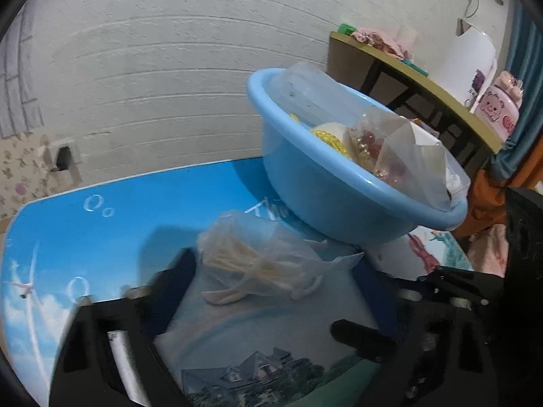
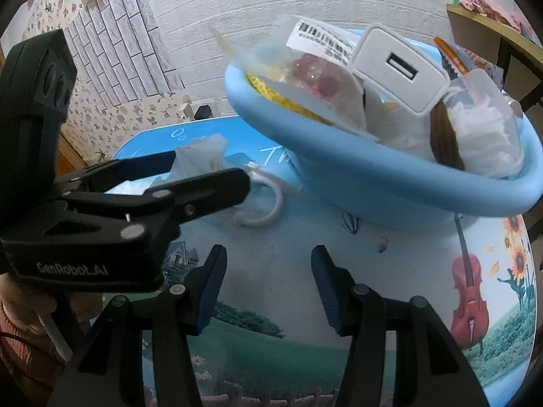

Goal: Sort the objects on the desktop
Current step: 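Grasp the toothpick bag with the left tool while the right tool grasps the white hook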

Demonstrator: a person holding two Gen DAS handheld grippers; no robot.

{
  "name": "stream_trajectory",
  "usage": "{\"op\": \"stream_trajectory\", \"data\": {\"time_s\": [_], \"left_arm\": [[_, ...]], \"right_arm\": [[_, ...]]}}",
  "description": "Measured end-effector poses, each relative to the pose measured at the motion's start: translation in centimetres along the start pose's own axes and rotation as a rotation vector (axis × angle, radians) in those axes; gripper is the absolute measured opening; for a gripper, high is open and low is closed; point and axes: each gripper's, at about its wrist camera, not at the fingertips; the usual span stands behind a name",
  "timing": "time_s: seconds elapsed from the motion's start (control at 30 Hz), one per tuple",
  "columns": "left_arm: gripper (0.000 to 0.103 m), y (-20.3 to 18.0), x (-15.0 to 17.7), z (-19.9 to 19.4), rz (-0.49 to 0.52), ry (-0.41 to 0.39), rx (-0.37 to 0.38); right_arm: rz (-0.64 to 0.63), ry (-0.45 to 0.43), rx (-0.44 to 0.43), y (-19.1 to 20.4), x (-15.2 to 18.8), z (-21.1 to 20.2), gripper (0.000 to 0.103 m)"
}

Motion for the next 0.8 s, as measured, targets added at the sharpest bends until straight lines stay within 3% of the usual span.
{"op": "stream_trajectory", "data": {"time_s": [0.1, 0.17, 0.5, 0.57, 0.8], "left_arm": [[0.04, 0.3, 0.1, -0.2, -0.002, 0.002, 0.003], [0.038, 0.5, 0.2, -0.9, -0.002, -0.01, -0.007], [0.037, 2.9, 0.0, -5.8, -0.032, -0.098, -0.1], [0.037, 3.6, 0.2, -6.5, -0.037, -0.109, -0.123], [0.037, 6.0, 1.1, -8.5, -0.074, -0.13, -0.174]], "right_arm": [[-0.014, 0.0, -0.003, 0.3, 0.1, 0.1, 0.051], [-0.015, 0.004, -0.005, 0.5, -0.1, 0.3, 0.051], [0.032, 0.032, 0.007, 1.7, -1.3, 2.4, 0.051], [0.087, 0.028, 0.018, 1.5, -1.7, 2.9, 0.06], [0.186, 0.01, 0.106, 2.7, -2.8, 5.0, 0.068]]}}
Point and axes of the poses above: each gripper's, at about its wrist camera, not at the fingertips, and z roughly the way its jaws point, y to its left, x to its underside, and after that the axes turned 12 degrees about -y, right-handed
